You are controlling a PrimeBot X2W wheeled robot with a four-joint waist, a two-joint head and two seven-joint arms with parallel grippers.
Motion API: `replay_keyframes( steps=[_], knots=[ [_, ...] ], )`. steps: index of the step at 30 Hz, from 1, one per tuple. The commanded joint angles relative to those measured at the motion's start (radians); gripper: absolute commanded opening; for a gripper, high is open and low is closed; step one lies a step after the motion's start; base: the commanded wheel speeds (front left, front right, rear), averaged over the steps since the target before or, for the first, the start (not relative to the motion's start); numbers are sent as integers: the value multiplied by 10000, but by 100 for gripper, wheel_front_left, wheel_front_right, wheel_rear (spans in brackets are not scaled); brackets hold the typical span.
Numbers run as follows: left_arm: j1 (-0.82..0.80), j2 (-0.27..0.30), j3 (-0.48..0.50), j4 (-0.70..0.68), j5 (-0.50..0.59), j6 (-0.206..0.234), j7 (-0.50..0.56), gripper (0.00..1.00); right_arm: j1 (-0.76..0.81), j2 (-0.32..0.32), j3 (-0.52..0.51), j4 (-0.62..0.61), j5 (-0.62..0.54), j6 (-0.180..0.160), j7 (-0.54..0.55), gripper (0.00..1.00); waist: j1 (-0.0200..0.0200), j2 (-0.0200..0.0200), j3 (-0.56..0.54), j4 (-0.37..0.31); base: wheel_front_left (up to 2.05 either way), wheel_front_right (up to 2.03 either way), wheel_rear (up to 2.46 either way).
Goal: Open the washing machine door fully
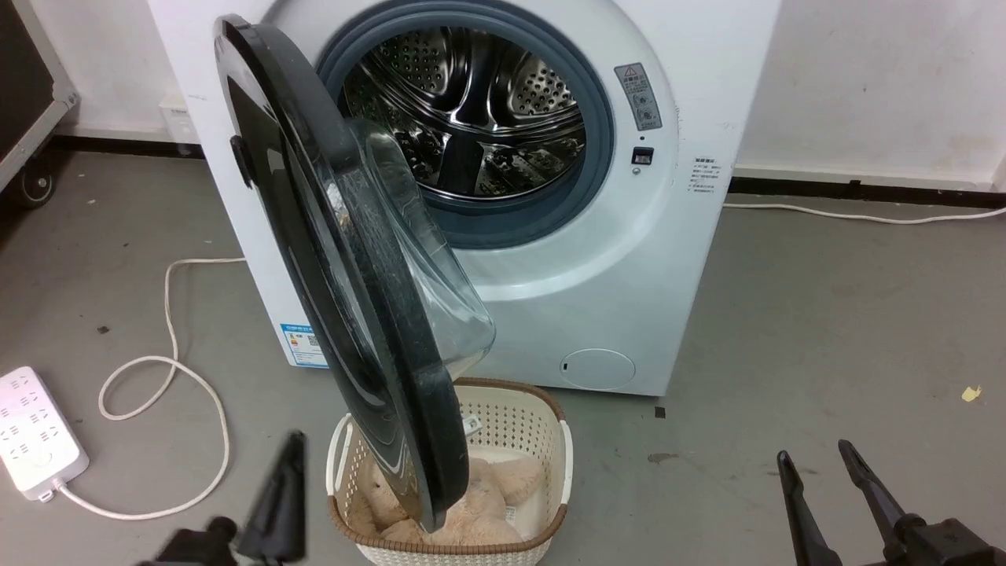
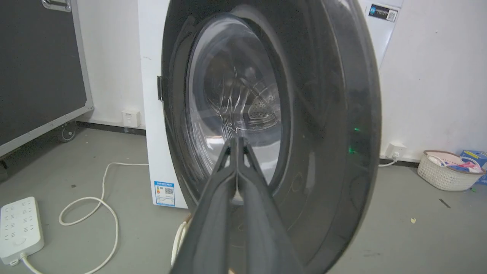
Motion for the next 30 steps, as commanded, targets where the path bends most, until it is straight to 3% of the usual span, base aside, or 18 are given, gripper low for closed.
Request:
replay_keyframes(
  steps=[1, 8, 17, 22, 30],
  knots=[
    [-129, 10, 79, -145, -67, -37, -53, 0, 41, 58, -6, 16, 71, -9, 50, 100, 0, 0, 10, 4, 0, 0, 0],
    [-1168, -36, 519, -2254, -332, 227, 6, 0, 36, 59, -114, -75, 262, -9, 119, 100, 0, 0, 28, 23, 0, 0, 0],
    [-3097, -113, -416, -4964, -653, 634, 2161, 0, -87, 60, -88, 33, 452, -9, 74, 100, 0, 0, 56, -102, 0, 0, 0],
    [-3005, -164, -1999, -5006, -874, 727, 3587, 0, -176, 60, -96, 204, 566, -9, -1, 100, 0, 0, 108, -247, 0, 0, 0],
    [-1848, -191, -4133, -3244, -1239, 742, 4593, 0, -229, 60, 74, 430, 607, -9, -18, 100, 0, 0, 233, -386, 0, 0, 0]
  ],
)
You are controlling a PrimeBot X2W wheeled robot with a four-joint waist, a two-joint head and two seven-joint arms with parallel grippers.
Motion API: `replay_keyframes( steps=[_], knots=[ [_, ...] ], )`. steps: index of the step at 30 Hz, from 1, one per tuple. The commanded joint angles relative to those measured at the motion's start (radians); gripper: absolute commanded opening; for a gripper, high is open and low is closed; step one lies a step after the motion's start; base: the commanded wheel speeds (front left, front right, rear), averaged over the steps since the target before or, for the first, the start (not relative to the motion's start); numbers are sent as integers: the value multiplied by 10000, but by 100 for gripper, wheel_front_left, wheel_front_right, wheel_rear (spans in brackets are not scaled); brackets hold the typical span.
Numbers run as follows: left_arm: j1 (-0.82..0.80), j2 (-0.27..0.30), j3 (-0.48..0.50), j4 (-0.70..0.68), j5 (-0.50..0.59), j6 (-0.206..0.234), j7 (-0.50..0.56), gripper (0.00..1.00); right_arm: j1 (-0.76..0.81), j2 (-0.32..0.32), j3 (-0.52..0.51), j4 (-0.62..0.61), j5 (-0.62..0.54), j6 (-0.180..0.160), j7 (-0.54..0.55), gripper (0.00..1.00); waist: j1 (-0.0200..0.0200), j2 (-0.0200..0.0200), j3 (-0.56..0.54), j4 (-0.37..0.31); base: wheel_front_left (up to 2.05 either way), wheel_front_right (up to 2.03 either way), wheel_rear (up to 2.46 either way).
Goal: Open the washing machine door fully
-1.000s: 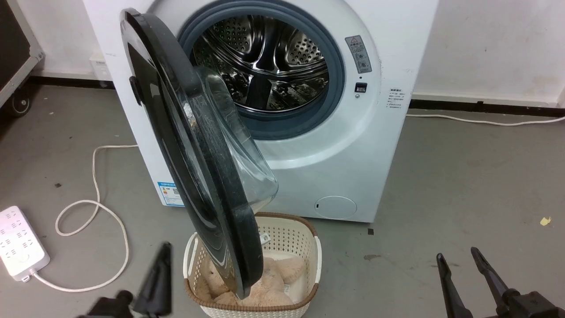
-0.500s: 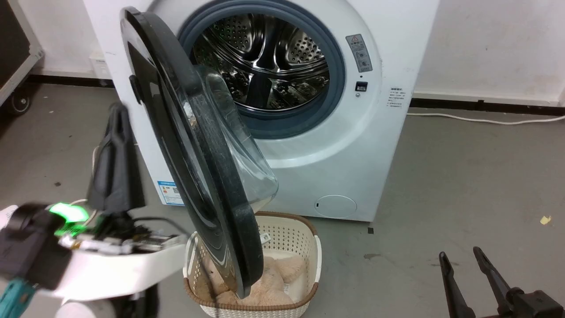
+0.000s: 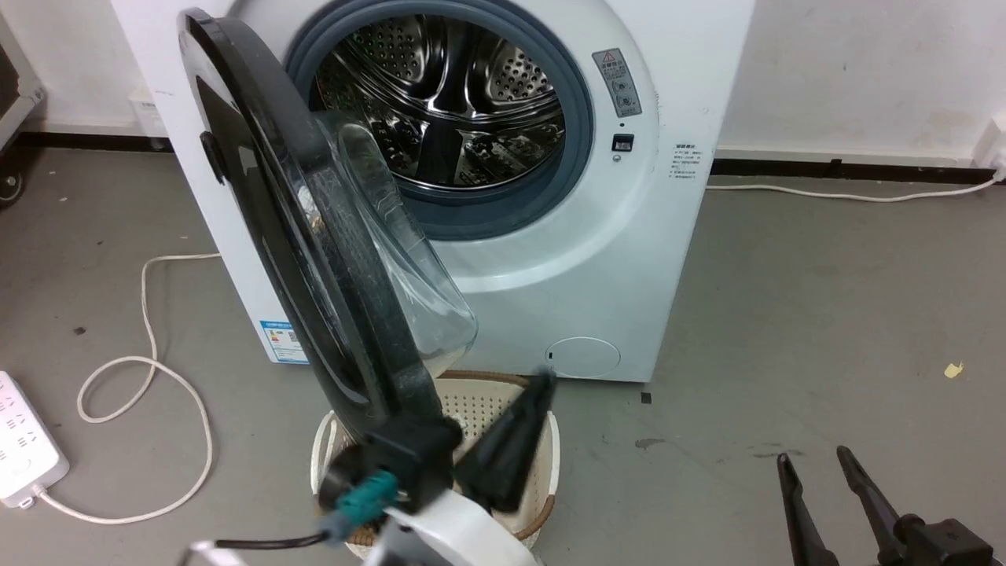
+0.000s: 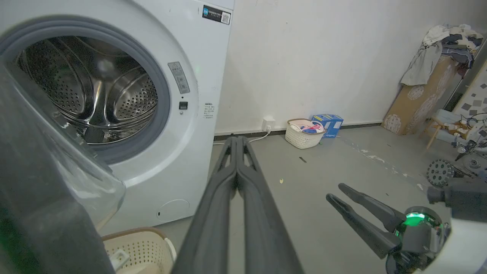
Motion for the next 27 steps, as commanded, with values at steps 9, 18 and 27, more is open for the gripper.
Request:
replay_keyframes(
  steps=[9, 18, 27],
  knots=[
    [267, 39, 315, 2347, 154, 729, -561, 0, -179, 37, 53, 127, 24, -9, -2, 100, 0, 0, 179, -32, 0, 0, 0],
    [-45, 57, 958, 3722, 6, 1048, -1751, 0, -128, 37, 79, 126, -18, -9, 115, 100, 0, 0, 332, 275, 0, 0, 0],
    [458, 124, 851, 3798, -66, 1113, -1965, 0, 0, 37, 41, 193, 109, -9, 117, 100, 0, 0, 64, 1510, 0, 0, 0]
  ],
)
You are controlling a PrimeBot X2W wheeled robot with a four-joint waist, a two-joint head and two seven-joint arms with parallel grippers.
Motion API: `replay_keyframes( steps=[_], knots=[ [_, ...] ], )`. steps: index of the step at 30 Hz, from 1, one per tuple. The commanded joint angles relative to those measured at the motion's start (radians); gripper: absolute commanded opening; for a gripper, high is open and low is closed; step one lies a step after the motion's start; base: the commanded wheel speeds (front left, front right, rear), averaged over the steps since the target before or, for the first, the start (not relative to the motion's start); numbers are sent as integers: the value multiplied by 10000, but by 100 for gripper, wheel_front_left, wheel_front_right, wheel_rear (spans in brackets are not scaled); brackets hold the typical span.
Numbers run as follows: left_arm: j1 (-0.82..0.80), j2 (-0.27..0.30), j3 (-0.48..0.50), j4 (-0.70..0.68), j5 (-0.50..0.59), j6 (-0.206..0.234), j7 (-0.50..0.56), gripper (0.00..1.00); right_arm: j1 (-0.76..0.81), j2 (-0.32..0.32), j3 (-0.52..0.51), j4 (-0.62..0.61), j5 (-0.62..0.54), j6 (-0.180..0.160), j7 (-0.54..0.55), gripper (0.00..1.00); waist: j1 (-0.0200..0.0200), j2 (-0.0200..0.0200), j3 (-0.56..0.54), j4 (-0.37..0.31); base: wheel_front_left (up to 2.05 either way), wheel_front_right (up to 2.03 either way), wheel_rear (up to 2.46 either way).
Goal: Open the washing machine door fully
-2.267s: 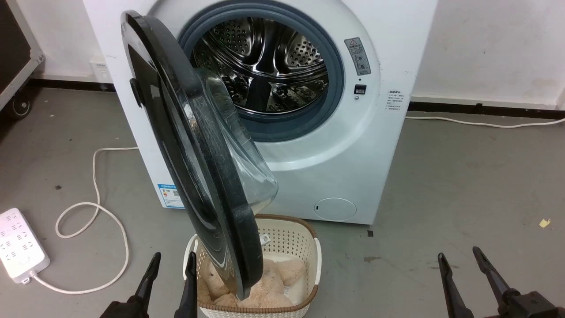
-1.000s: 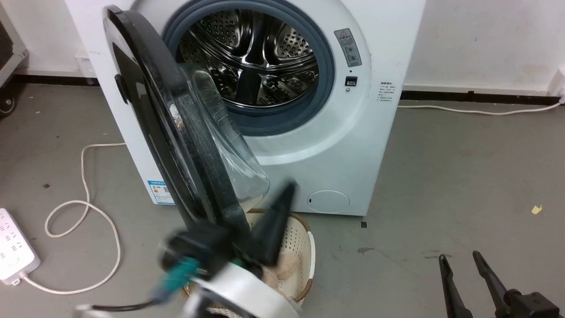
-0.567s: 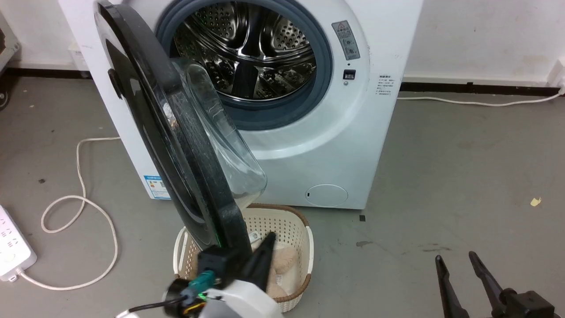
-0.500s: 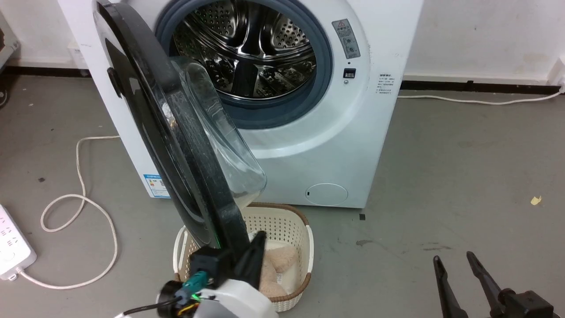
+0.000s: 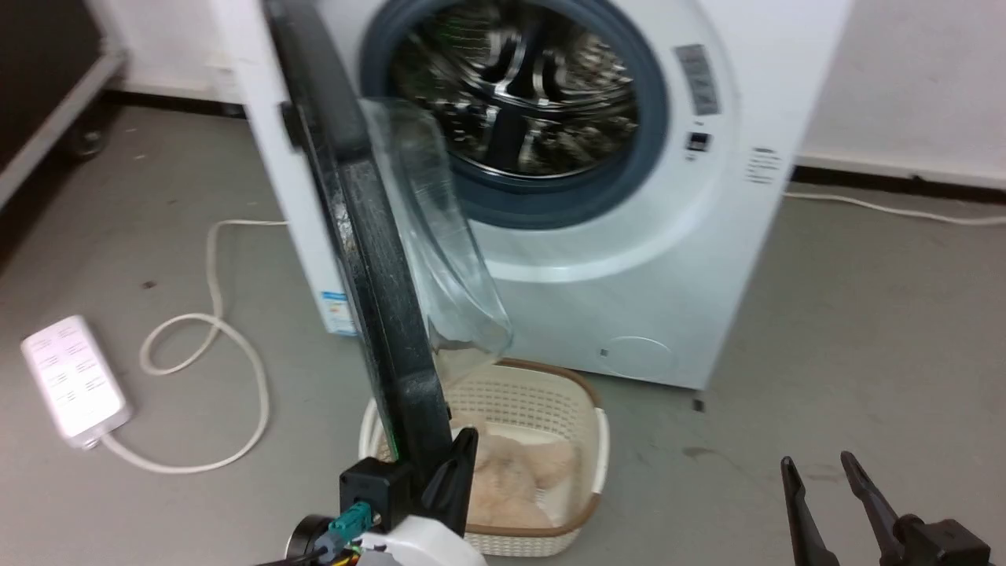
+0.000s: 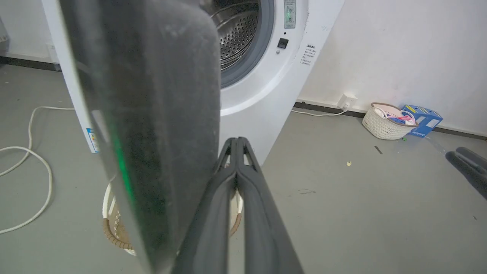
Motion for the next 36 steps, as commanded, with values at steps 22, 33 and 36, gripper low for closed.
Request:
replay_keyframes(
  steps=[22, 33, 36],
  knots=[
    [-546, 1836, 2311, -395, -730, 557, 237, 0, -352, 32, 654, -229, -299, -9, 315, 100, 0, 0, 1228, 2712, 0, 0, 0],
    [-2104, 3232, 3723, 786, -1362, 312, 660, 0, -981, 32, 682, -615, -716, -9, 570, 100, 0, 0, 2626, 2234, 0, 0, 0],
    [-2631, 3558, 4303, 1586, -1941, 90, 731, 0, -1102, 31, 640, -602, -751, -9, 554, 100, 0, 0, 2833, 2130, 0, 0, 0]
  ],
)
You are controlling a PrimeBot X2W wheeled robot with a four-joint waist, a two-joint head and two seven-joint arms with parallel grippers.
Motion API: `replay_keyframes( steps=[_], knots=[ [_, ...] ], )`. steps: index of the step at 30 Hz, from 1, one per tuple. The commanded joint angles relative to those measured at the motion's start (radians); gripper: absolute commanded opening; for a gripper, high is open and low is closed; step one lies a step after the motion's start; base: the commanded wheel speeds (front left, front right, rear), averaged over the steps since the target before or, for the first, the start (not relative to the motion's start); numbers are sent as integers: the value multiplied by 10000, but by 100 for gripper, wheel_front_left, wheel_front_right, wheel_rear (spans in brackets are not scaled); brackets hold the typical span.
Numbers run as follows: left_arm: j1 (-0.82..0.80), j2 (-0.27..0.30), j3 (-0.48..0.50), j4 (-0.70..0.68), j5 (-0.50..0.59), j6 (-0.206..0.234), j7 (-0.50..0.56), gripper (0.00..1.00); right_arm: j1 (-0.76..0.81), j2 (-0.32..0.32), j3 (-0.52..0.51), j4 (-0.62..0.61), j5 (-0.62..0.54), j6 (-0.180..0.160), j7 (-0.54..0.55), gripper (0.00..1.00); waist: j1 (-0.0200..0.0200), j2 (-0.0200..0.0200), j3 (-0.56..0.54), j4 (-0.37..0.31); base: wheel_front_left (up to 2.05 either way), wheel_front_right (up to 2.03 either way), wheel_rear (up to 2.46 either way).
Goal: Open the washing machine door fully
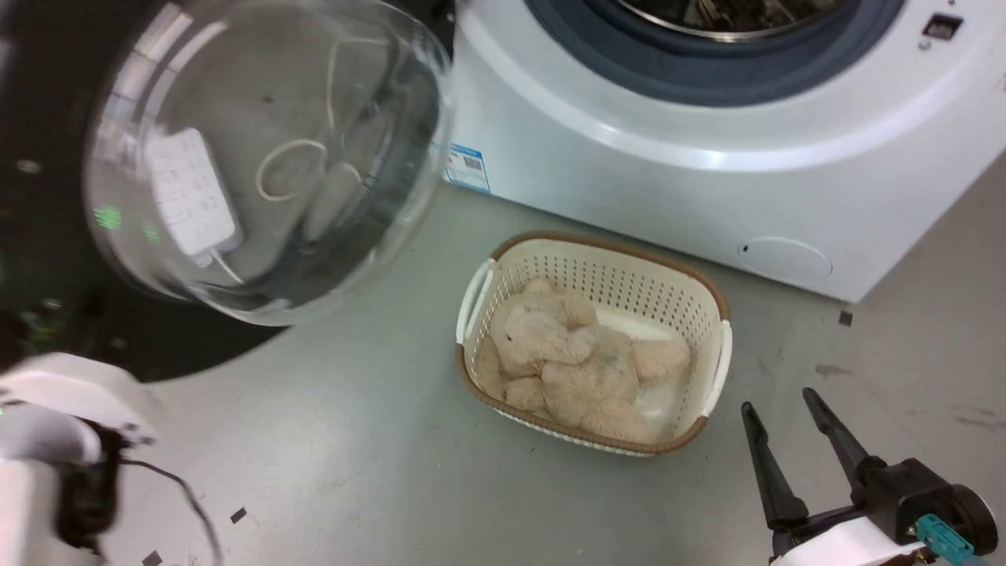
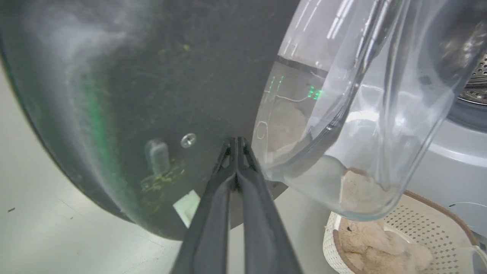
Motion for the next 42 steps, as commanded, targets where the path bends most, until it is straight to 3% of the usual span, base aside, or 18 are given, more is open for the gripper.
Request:
replay_keyframes(
  steps=[1, 7, 13, 18, 24, 34, 38, 40, 41, 42],
  knots=[
    [-159, 183, 131, 169, 15, -36, -41, 0, -145, 18, -1, -17, -33, -9, 19, 100, -3, 0, 170, -152, 0, 0, 0],
    [-848, 843, 543, 1517, -119, -349, -464, 0, -276, -23, 3, 80, 50, -9, 6, 100, -3, 0, 293, -338, 0, 0, 0],
    [-966, 808, 383, 1795, 76, -599, -1412, 0, -286, -80, -220, 240, 100, -9, -114, 100, -3, 0, -43, -428, 0, 0, 0],
    [-493, 295, -47, 1036, 371, -762, -2517, 0, -256, -64, -429, 308, 26, -9, -338, 100, -3, 0, -877, -638, 0, 0, 0],
    [683, -285, -594, -368, 590, -731, -2854, 0, -26, -16, -802, 94, -74, -9, -572, 100, -3, 0, -2070, -1215, 0, 0, 0],
    [3132, -1149, -1198, -2892, 865, -82, -2969, 0, 672, 19, -969, -676, 128, -9, -429, 100, -3, 0, -3103, -2504, 0, 0, 0],
    [3712, -1273, -1669, -3308, 1186, -45, -3007, 1, 986, 20, -1019, -807, 238, -9, -310, 100, -3, 0, -3211, -2733, 0, 0, 0],
    [3909, -1334, -1965, -3352, 1345, -64, -2985, 53, 1144, 20, -1046, -820, 276, -9, -268, 100, -3, 0, -3240, -2800, 0, 0, 0],
    [3994, -1382, -2069, -3335, 1427, -14, -2983, 100, 1216, 20, -1047, -806, 290, -9, -248, 100, -3, 0, -3255, -2833, 0, 0, 0],
    [4082, -1471, -2127, -3289, 1457, 82, -2966, 100, 1277, 21, -1051, -777, 286, -9, -217, 100, -3, 0, -3267, -2867, 0, 0, 0]
  ],
)
